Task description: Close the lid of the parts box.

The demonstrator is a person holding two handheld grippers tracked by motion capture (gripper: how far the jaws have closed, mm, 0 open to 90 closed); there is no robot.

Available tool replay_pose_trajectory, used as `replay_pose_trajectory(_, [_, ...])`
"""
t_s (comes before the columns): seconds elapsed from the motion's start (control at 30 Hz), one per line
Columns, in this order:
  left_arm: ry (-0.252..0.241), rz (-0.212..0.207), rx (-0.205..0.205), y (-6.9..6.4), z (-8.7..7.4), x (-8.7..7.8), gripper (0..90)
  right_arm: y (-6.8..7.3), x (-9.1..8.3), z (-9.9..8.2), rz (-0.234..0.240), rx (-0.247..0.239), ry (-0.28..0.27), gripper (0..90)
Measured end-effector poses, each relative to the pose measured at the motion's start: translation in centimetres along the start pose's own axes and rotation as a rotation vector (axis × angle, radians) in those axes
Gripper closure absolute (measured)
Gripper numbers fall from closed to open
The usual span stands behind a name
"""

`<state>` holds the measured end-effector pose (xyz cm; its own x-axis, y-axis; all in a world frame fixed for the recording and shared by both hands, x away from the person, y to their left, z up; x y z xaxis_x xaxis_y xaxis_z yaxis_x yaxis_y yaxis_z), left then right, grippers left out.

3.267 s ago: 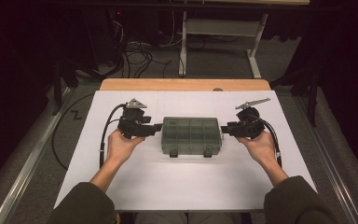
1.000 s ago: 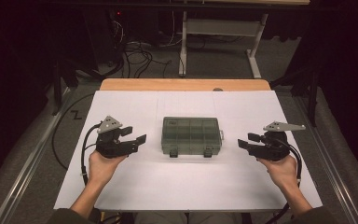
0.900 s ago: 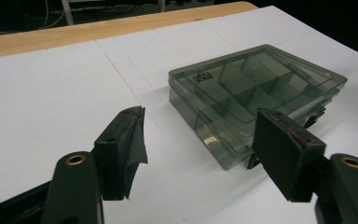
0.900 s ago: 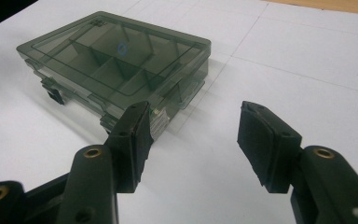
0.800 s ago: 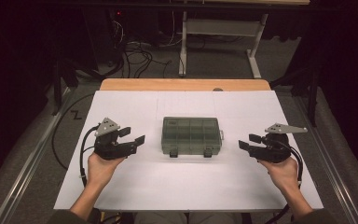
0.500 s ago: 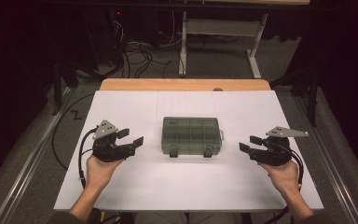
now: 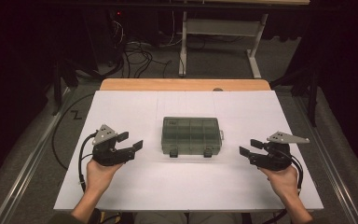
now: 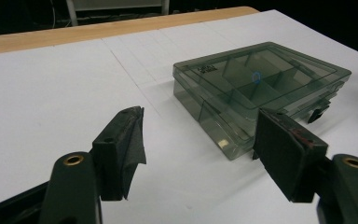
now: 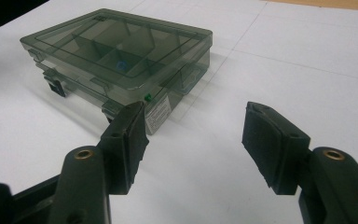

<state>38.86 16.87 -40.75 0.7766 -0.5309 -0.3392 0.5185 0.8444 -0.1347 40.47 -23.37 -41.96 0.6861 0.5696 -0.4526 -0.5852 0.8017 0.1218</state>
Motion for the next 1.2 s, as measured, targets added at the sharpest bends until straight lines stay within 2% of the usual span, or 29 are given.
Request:
replay_pose_trajectory(0.4, [-0.018,0.004,0.013,-0.2,-0.6,0.1,32.7,-0.3,-0.5,-0.7,-0.014,0.0,-0.032,38.9])
replay_pose_trajectory(1.2, [-0.029,0.024,-0.006,0.4,-2.2,0.0,32.3,-0.6,-0.2,-2.2,-0.032,-0.019,-0.031,37.0])
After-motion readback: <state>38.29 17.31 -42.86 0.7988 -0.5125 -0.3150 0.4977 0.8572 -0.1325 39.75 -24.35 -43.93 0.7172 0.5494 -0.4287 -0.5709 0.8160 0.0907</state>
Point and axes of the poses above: each handheld gripper's, and its own axes: x roughly forward along the jaws, z roughly out of its top, y roughly to its left, the point moved 8 cm from there along x, roughly forward along the jaws, and after that the axes turned 7 degrees about -y, right-handed, at the moved point
